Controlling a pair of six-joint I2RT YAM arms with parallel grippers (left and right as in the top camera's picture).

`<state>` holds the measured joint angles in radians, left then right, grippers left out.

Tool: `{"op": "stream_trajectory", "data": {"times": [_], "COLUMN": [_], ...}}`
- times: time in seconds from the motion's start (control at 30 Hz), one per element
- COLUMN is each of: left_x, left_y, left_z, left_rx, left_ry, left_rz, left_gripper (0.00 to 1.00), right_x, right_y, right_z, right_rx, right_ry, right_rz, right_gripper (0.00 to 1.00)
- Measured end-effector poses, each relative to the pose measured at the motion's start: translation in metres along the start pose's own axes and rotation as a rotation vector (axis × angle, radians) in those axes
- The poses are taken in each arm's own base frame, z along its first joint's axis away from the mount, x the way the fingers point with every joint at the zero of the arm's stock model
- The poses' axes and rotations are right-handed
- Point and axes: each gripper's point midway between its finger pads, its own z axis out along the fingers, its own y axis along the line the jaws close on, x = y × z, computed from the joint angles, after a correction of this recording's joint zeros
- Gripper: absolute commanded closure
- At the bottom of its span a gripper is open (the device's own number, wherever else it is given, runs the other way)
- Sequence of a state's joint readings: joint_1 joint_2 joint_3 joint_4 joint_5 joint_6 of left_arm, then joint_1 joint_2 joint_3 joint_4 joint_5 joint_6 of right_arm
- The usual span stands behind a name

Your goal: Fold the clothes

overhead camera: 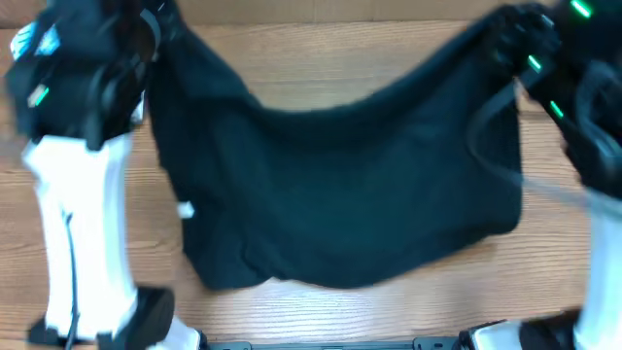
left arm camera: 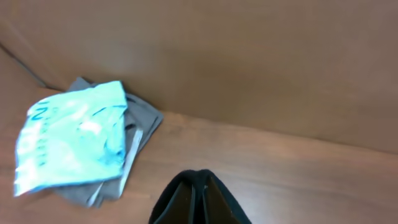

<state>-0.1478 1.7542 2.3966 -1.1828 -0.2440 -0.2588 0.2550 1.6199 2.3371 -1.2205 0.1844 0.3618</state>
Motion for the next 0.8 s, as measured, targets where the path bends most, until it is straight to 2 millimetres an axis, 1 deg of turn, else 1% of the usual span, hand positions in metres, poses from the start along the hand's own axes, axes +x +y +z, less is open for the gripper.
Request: {"op": "stream_trajectory", "data": {"times": [0.03,0.1,0.13,0.2,0.23,0.27,0.3,0.33,0.4,0.47,0.5,0.57,0.6,0.63,0.67,0.73,0.77,0.8], "left_x": [0.000,-0.008,-0.014,-0.027,-0.031,-0.035,-0.043,-0.055,-0.082,-0.105,-0.110,-0.113,-0.110,-0.107,-0.098,-0.074,-0.057,-0.044], "left_y": [-0.003,-0.004,-0.005,0.000,0.004,0.008,0.012,0.015,0.018,0.021,0.022,0.023,0.025,0.027,0.029,0.033,0.034,0.034], "left_z": [0.025,0.058,0.070,0.086,0.088,0.086,0.080,0.068,0.040,-0.003,-0.020,-0.059,-0.076,-0.085,-0.089,-0.085,-0.075,-0.064], "left_rx": [-0.013,-0.024,-0.026,-0.038,-0.045,-0.053,-0.059,-0.060,-0.055,-0.042,-0.039,-0.017,-0.006,-0.002,-0.004,-0.014,-0.022,-0.028], "left_ry": [0.001,-0.030,-0.056,-0.109,-0.125,-0.135,-0.155,-0.190,-0.273,-0.359,-0.380,-0.406,-0.406,-0.397,-0.365,-0.265,-0.192,-0.133], "left_rz": [-0.001,-0.006,-0.001,0.009,0.018,0.022,0.025,0.027,0.024,0.021,0.022,0.031,0.034,0.037,0.044,0.061,0.070,0.072], "left_gripper": [0.96,0.96,0.96,0.96,0.96,0.96,0.96,0.96,0.96,0.96,0.96,0.95,0.96,0.95,0.96,0.96,0.96,0.96], "right_x": [-0.005,-0.018,-0.026,-0.041,-0.049,-0.056,-0.064,-0.079,-0.108,-0.127,-0.130,-0.125,-0.119,-0.113,-0.100,-0.073,-0.056,-0.046], "right_y": [0.007,0.021,0.025,0.027,0.023,0.015,0.008,-0.002,-0.024,-0.046,-0.053,-0.062,-0.061,-0.060,-0.062,-0.070,-0.077,-0.082], "right_z": [0.018,0.049,0.061,0.074,0.076,0.074,0.069,0.060,0.034,0.003,-0.010,-0.031,-0.040,-0.042,-0.041,-0.029,-0.016,-0.006], "right_rx": [-0.019,-0.064,-0.087,-0.123,-0.137,-0.143,-0.149,-0.158,-0.180,-0.184,-0.185,-0.187,-0.195,-0.199,-0.194,-0.170,-0.151,-0.140], "right_ry": [-0.019,-0.067,-0.098,-0.148,-0.170,-0.177,-0.192,-0.221,-0.285,-0.331,-0.336,-0.313,-0.288,-0.266,-0.214,-0.103,-0.031,0.014], "right_rz": [-0.013,-0.033,-0.038,-0.039,-0.032,-0.023,-0.015,-0.002,0.019,0.035,0.042,0.054,0.060,0.063,0.076,0.100,0.115,0.124], "right_gripper": [0.96,0.96,0.96,0.96,0.96,0.96,0.96,0.96,0.96,0.96,0.96,0.96,0.96,0.96,0.96,0.96,0.96,0.96]}}
